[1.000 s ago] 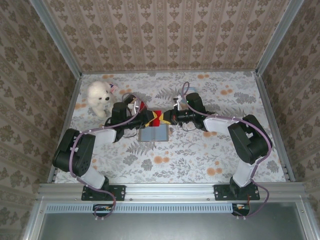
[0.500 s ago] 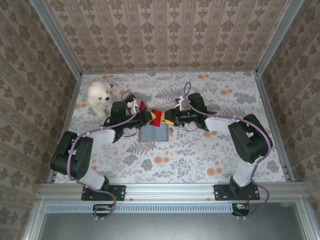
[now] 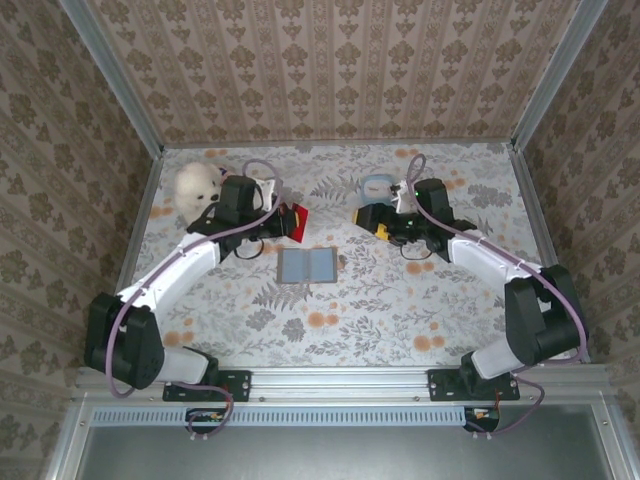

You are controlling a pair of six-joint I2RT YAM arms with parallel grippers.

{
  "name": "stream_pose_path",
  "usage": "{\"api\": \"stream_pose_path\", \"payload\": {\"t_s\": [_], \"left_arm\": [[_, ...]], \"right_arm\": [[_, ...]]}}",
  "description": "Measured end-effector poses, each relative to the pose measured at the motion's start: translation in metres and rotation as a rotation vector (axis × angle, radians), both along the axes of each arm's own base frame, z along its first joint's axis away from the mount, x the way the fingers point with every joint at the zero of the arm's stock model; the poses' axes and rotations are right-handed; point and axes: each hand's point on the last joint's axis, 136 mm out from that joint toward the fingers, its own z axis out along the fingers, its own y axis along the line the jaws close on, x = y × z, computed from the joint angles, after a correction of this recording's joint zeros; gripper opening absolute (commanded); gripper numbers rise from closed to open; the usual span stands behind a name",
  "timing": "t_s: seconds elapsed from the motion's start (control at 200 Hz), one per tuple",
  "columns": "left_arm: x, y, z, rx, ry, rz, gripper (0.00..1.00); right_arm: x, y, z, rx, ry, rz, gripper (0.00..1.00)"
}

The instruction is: Take the credit cards out of the card holder

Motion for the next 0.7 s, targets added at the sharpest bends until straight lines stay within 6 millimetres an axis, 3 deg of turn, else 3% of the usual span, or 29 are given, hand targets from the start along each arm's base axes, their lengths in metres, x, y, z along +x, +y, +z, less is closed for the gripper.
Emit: {"api": "stream_pose_path", "payload": {"t_s": [0.155, 0.415, 0.585, 0.7], "left_arm": [[0.002, 0.006, 0.000, 0.238, -0.126, -0.067, 0.00], [0.011, 0.012, -0.020, 0.534, -0.287, -0.263, 0.00], [0.036, 0.017, -0.020, 0.581, -0.319, -0.300, 0.00], [0.058, 0.031, -0.031, 0.595, -0.289, -0.278, 0.00]], "right_arm": [[-0.008, -0.008, -0.020, -0.036, 0.024, -0.019, 0.95], [-0.018, -0.024, -0.042, -0.080, 0.047, -0.061, 1.00], [-0.018, -0.026, -0.046, -0.076, 0.040, -0.070, 1.00], [-0.018, -0.026, -0.046, -0.067, 0.034, -0.074, 1.00]]}}
